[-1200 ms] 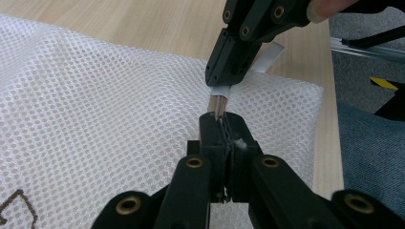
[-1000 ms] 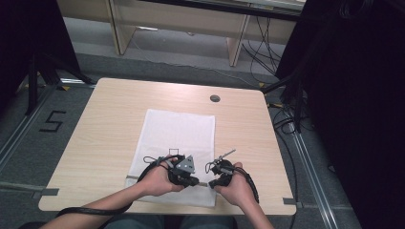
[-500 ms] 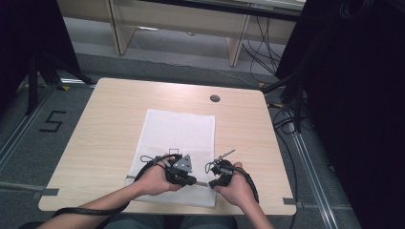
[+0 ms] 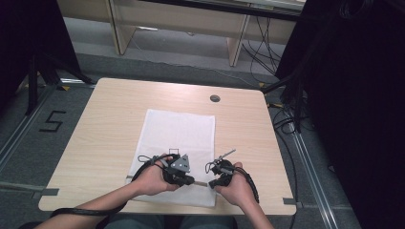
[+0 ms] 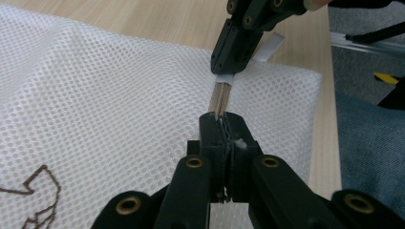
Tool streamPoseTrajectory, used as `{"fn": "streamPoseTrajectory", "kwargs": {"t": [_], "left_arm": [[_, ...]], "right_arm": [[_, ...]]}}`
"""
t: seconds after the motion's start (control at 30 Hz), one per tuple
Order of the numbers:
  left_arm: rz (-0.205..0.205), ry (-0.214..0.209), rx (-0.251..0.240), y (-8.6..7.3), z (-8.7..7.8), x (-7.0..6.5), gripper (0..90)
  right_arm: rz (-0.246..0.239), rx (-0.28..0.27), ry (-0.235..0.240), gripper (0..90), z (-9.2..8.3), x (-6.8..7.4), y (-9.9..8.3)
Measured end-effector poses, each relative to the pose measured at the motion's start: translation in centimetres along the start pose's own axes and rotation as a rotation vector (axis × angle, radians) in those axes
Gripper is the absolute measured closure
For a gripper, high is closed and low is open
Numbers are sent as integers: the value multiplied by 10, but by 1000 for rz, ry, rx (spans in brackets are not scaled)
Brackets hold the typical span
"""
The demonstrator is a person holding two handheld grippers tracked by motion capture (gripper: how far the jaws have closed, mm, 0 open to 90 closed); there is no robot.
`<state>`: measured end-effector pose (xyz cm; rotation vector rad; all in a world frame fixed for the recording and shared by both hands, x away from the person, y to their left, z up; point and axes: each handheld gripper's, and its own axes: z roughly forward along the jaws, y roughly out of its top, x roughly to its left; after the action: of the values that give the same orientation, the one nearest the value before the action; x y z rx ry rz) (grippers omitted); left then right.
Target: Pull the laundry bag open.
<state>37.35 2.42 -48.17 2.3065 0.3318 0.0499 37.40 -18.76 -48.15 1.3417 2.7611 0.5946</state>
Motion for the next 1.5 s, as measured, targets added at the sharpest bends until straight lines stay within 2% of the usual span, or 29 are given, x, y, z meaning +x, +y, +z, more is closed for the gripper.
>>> {"fn": "streamPoseTrajectory", "kwargs": {"t": [0.43, 0.53, 0.57, 0.6, 0.67, 0.73, 0.77, 0.93, 0.97, 1.03, 1.2, 1.27, 1.3, 1.37, 1.47, 1.5], "left_arm": [[-12, 2, -11, -3, -4, 2, 875], [-11, 2, -10, -4, -4, 2, 875], [4, 1, -10, -3, -5, 3, 875], [-10, 2, -14, -4, -5, 2, 875], [3, 13, -5, -4, -7, 1, 875], [-2, 11, -8, -6, -10, 3, 875], [-16, 7, -11, -7, -11, 4, 875], [-14, 10, -6, -8, -11, 3, 875], [0, 7, -9, -7, -12, 4, 875], [-21, 5, -12, -8, -12, 3, 875], [-11, 6, -4, -9, -12, 4, 875], [-29, -1, -16, -10, -15, 5, 875], [-12, 11, -11, -10, -16, 6, 875], [-26, 10, -12, -11, -17, 6, 875], [-26, 14, -8, -13, -19, 6, 875], [-9, 15, -7, -13, -20, 7, 875]], "right_arm": [[14, 8, 0, 900, 0, 0, 0], [12, 3, 2, 900, 0, 0, 0], [13, 3, 2, 900, 0, 0, 0], [14, 3, 4, 900, 0, 0, 0], [10, 6, 4, 900, -1, 0, 0], [14, 4, 4, 900, 0, 0, 0], [8, 2, 5, 900, 0, 0, 0], [13, 4, 1, 900, 0, 0, 0], [10, 4, 0, 900, 0, 0, 0], [6, 3, 0, 900, 0, 0, 0], [12, 3, 7, 900, 0, -1, 0], [22, 8, 6, 900, -1, 0, 0], [20, 8, 6, 900, -1, 0, 0], [18, 7, 7, 900, -1, -1, 0], [11, 3, 7, 900, 0, -1, 0], [11, 3, 6, 900, 0, -1, 0]]}}
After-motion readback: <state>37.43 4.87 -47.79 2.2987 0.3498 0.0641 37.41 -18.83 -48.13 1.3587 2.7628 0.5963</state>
